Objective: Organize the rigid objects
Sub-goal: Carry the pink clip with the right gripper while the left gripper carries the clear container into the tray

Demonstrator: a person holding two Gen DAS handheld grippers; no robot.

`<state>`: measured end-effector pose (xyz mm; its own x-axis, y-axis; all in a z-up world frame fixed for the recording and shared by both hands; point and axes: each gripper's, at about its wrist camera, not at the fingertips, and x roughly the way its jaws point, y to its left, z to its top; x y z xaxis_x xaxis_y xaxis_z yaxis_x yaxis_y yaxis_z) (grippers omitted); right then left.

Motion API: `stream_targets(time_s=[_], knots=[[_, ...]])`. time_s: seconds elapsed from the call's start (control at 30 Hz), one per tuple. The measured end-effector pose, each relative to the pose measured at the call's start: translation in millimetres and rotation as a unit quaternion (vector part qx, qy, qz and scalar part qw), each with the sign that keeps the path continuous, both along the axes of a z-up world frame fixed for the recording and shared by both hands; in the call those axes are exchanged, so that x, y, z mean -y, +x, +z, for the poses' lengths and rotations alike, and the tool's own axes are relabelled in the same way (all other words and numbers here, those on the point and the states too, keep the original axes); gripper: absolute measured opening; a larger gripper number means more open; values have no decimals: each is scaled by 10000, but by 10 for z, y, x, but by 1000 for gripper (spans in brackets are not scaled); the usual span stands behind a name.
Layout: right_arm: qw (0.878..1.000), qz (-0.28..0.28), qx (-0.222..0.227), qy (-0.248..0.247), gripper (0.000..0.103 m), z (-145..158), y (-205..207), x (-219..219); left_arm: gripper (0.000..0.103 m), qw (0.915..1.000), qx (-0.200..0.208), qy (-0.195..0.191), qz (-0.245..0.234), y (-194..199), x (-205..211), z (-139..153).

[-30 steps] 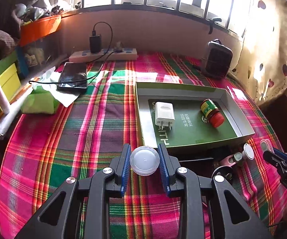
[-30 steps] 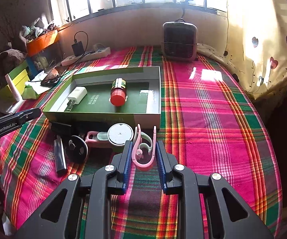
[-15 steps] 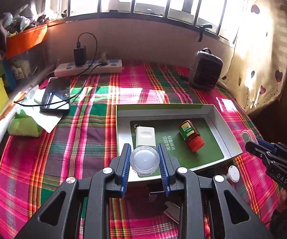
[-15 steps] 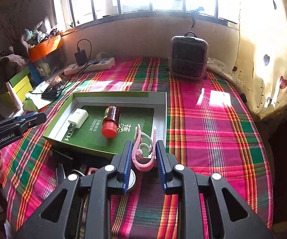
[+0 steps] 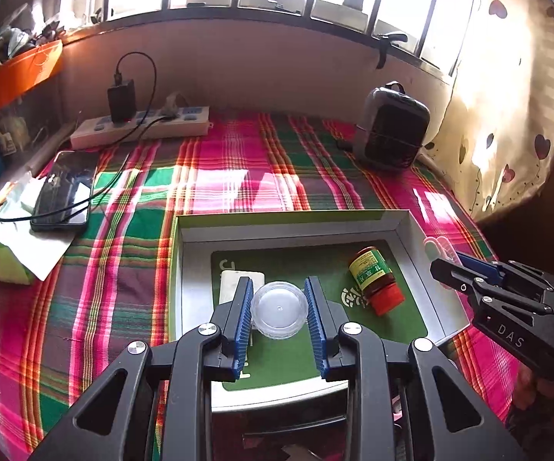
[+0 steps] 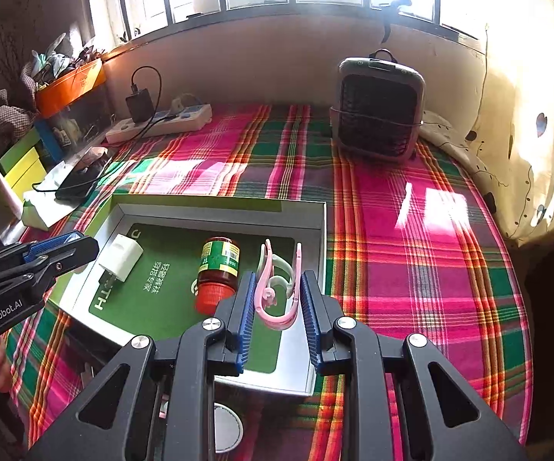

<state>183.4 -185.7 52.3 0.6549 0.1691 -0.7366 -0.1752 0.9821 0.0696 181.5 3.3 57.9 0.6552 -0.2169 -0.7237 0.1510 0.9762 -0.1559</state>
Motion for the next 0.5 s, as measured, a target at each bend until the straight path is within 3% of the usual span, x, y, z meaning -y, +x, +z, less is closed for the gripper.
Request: stream_targets(time_s=[0.5], knots=[[9995, 136, -301, -11, 25, -245, 415, -75, 26, 9996, -262, 58, -94, 292, 144, -260]])
